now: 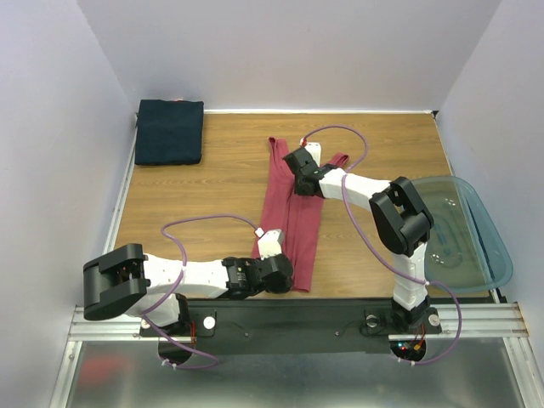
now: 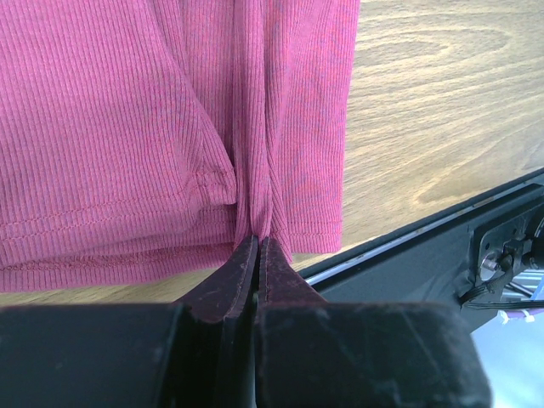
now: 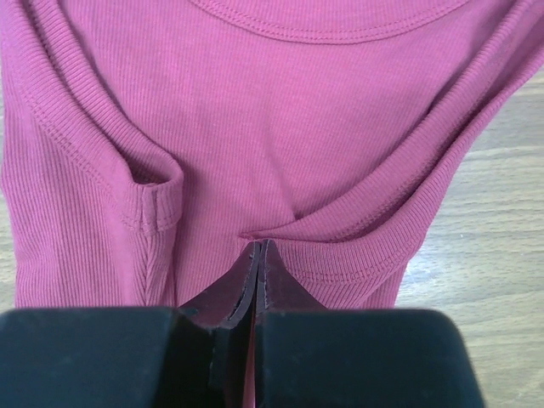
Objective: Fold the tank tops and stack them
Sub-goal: Fold the tank top
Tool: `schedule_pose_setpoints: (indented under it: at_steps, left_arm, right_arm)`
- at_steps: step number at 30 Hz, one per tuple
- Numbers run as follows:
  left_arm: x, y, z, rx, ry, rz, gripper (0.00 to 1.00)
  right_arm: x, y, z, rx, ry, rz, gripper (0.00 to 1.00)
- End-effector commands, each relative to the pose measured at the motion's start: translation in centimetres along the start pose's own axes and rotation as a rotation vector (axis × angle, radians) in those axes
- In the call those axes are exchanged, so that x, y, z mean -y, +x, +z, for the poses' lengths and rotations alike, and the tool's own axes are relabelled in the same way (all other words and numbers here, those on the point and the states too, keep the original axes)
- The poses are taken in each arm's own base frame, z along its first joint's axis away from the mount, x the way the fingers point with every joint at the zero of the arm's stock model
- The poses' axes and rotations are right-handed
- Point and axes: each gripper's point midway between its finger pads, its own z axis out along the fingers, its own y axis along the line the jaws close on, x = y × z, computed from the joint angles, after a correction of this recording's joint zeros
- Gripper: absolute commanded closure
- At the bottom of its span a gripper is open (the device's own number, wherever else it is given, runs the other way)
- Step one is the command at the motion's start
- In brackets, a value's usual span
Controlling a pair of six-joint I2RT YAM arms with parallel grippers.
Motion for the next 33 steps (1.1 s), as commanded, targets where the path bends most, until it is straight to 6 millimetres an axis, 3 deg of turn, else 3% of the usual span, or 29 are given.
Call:
schedule_pose_setpoints:
  at_steps: [1,20,33]
  left_arm:
    - [-0.1,-0.5,0.2,0.024,-0.004,-0.014,1.00]
    - [-0.4,-1.0,-0.3,0.051,-0.007,-0.037,1.00]
    - [-0.9,-2.0,-1.0,0.093,-0.029,-0.070,1.00]
  right_arm:
    - [-0.6,-4.2,-2.4,0.110,-0.005,0.058,1.00]
    - [-2.2,-6.3,-2.5,0.142,-0.039,0.093,1.00]
    - [-3.4,-5.3,-0.8,0.108,-0.052,0.095,1.00]
